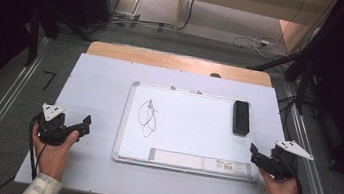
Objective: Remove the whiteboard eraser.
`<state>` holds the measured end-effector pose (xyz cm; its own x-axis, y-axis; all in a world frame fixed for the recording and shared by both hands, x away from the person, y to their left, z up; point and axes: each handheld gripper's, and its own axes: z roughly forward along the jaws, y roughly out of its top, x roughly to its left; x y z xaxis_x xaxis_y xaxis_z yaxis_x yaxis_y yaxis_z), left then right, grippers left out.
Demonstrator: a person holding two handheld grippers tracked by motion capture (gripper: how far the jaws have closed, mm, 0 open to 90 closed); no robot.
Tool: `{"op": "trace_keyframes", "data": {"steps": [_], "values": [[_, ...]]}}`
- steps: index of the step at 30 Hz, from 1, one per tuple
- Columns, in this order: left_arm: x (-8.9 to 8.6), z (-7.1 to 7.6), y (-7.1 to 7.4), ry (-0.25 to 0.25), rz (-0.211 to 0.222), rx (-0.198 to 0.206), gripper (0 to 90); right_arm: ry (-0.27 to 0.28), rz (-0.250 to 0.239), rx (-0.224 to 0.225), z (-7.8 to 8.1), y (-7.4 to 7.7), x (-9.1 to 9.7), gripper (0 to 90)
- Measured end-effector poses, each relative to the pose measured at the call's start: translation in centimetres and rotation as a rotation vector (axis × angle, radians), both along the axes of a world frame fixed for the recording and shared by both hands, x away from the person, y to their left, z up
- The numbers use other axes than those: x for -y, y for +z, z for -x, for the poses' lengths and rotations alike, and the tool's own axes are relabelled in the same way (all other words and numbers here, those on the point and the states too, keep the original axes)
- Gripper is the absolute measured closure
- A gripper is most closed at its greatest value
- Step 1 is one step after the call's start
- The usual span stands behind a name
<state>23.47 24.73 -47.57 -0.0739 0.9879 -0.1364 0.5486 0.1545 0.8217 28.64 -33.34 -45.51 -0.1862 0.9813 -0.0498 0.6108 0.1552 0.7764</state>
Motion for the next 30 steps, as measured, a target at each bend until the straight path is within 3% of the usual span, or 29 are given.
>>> {"op": "trace_keyframes", "data": {"steps": [9, 14, 30], "values": [[-0.1, 0.1, 0.1, -0.002, 0.006, 0.008, 8.2, 0.009, 0.003, -0.003, -2.4, 0.4, -1.9, 14.4], [-0.2, 0.0, 0.2, -0.003, 0.013, 0.01, 8.2, 0.008, 0.01, -0.017, -4.5, 0.3, -2.9, 14.1], [-0.2, 0.0, 0.1, -0.017, 0.02, 0.007, 8.2, -0.037, -0.016, -0.052, -9.1, -0.5, -3.9, 14.1]]}}
